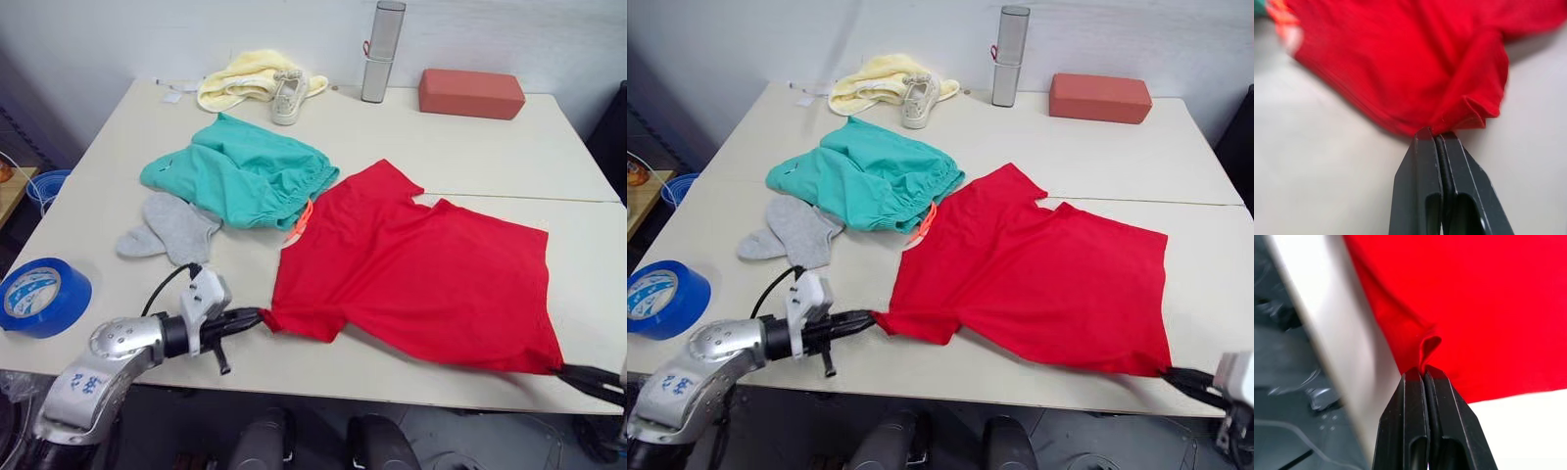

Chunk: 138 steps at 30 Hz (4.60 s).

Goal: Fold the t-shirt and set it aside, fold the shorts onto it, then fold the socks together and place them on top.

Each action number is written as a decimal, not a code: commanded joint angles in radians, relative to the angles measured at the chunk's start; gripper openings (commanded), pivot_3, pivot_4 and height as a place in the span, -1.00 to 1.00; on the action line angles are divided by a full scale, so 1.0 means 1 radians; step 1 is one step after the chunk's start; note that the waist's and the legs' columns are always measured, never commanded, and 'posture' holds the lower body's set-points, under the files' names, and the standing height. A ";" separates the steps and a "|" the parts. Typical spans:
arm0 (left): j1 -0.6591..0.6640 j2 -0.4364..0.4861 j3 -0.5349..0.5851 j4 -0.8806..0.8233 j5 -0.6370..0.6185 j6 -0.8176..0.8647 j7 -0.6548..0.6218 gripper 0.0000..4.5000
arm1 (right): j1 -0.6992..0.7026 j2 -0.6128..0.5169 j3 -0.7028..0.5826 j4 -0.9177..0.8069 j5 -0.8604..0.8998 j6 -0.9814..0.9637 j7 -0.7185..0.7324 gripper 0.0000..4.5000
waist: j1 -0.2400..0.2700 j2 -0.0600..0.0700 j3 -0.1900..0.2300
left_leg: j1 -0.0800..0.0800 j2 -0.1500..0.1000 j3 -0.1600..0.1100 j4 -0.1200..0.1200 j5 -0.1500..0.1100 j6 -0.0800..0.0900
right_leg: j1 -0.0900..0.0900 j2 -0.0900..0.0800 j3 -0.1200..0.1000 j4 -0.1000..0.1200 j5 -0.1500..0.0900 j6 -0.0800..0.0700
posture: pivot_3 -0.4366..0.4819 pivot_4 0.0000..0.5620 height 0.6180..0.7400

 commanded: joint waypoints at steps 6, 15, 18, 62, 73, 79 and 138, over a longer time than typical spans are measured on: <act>0.118 0.057 0.067 -0.050 -0.013 -0.123 -0.118 -1.00 | 0.056 0.104 0.043 0.034 -0.031 -0.242 -0.024 -0.99 | -0.001 0.001 0.000 | 0.002 0.000 0.000 -0.006 0.001 0.000 | 0.000 0.000 0.000 -0.003 -0.001 -0.002 | -0.05 -0.47 1.00; 0.161 0.143 0.109 -0.051 -0.033 -0.116 -0.219 -1.00 | 0.133 0.128 0.064 0.039 -0.032 -0.306 -0.089 -0.99 | -0.002 0.004 -0.001 | 0.002 0.000 0.000 -0.009 0.003 -0.003 | -0.002 0.000 0.000 -0.002 -0.002 -0.003 | -0.05 -0.47 1.00; 0.174 0.200 0.151 -0.033 -0.071 -0.098 -0.306 -1.00 | 0.190 0.141 0.051 0.048 -0.026 -0.328 -0.097 -0.99 | -0.002 0.004 -0.001 | 0.002 0.000 0.000 -0.010 0.003 -0.003 | -0.002 0.000 0.000 -0.002 -0.002 -0.004 | -0.05 -0.47 1.00; -0.555 0.024 -0.164 0.425 0.017 0.321 -0.175 -1.00 | 0.234 0.144 0.009 -0.362 0.352 0.742 -0.498 -0.99 | 0.001 0.002 0.001 | -0.002 0.000 0.002 -0.009 0.011 0.000 | -0.013 0.000 0.003 0.011 -0.002 -0.003 | -0.05 -0.47 1.00; -0.570 -0.018 -0.138 0.450 0.027 0.328 -0.092 -0.82 | 0.154 0.166 -0.005 -0.380 0.404 0.827 -0.516 -0.83 | 0.002 0.001 0.001 | -0.002 -0.001 0.002 -0.008 0.012 0.000 | -0.014 0.000 0.002 0.014 -0.002 -0.003 | -0.05 -0.47 1.00; -0.508 -0.018 -0.070 0.442 0.059 0.083 -0.117 -0.03 | 0.146 0.192 -0.088 -0.395 0.376 0.688 -0.445 0.02 | 0.001 0.000 0.001 | -0.001 -0.001 0.003 -0.008 0.012 0.000 | -0.014 0.000 0.002 0.014 -0.001 -0.003 | -0.05 -0.47 1.00; -0.652 -0.318 -0.300 0.575 0.349 -0.341 -0.123 -0.15 | 0.114 0.245 0.220 -0.572 0.179 0.326 -0.326 1.00 | 0.004 -0.005 -0.002 | 0.000 0.000 0.003 -0.002 0.013 0.000 | -0.011 0.002 0.002 0.018 0.000 -0.001 | -0.05 -0.47 1.00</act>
